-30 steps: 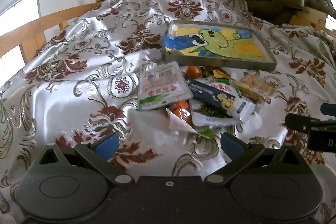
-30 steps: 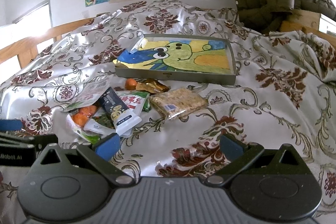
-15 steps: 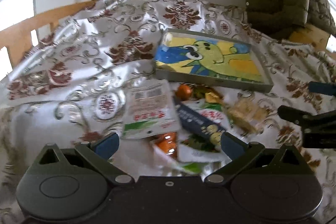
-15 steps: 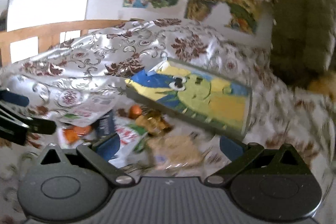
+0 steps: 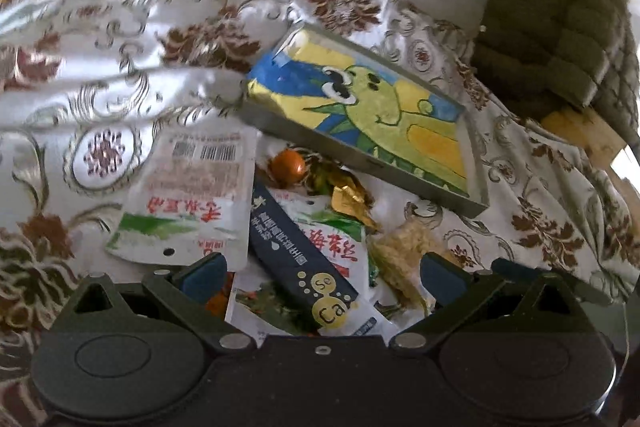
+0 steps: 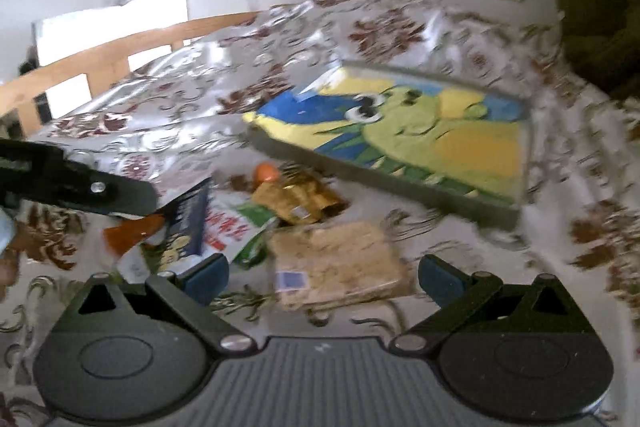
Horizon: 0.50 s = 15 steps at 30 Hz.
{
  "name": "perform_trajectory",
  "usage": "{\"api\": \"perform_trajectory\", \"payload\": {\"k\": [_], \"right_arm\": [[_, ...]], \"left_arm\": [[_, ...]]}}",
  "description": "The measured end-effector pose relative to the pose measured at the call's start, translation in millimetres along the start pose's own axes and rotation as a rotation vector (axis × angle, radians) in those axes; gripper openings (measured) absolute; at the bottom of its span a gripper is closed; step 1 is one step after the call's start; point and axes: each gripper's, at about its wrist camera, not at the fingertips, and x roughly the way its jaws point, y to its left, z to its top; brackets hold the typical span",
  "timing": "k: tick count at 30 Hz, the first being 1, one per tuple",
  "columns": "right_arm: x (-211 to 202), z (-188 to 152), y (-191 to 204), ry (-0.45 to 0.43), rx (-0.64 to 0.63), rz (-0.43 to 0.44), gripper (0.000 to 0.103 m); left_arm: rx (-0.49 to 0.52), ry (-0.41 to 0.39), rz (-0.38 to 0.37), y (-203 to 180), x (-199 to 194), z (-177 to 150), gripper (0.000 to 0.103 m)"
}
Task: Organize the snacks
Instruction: 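Move left tool to the dark blue stick pack while right tool approaches the rice-cracker packet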
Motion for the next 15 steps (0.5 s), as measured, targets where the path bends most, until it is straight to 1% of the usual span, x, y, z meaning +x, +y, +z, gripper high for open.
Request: {"api": "perform_trajectory", "payload": {"k": [4, 6, 8, 9, 11, 13, 15], "right_arm": [[13, -1, -9, 0.045, 0.065, 0.023, 0.103], [17, -3, -18, 0.069, 0.125, 0.036, 0.103], [22, -6, -28, 0.093, 0.195, 0.060, 0.103], [24, -8, -32, 0.108, 0.226, 0.073, 0.103], [33, -9, -36, 0.136, 0.245, 0.086, 0.103], [39, -9, -38, 0.135, 0.258, 0.096, 0.103], [43, -8, -42, 0.119, 0.298, 0.130, 0.103]], "left_arm": [[-0.056, 0.029, -0.007, 6, 13, -3, 0.102], [-0.074, 0.043, -0.016, 7, 20, -4, 0.102], [-0.091, 0.060, -0.009, 8, 26, -6, 0.102], [-0.100, 0.052, -0.009, 8, 29, -5, 0.102], [-0.112, 0.040, -0.002, 9, 31, -3, 0.102], [-0.144, 0.036, 0.003, 11, 35, 1, 0.099], [-0.175, 0.038, 0.013, 13, 39, 5, 0.092]]}}
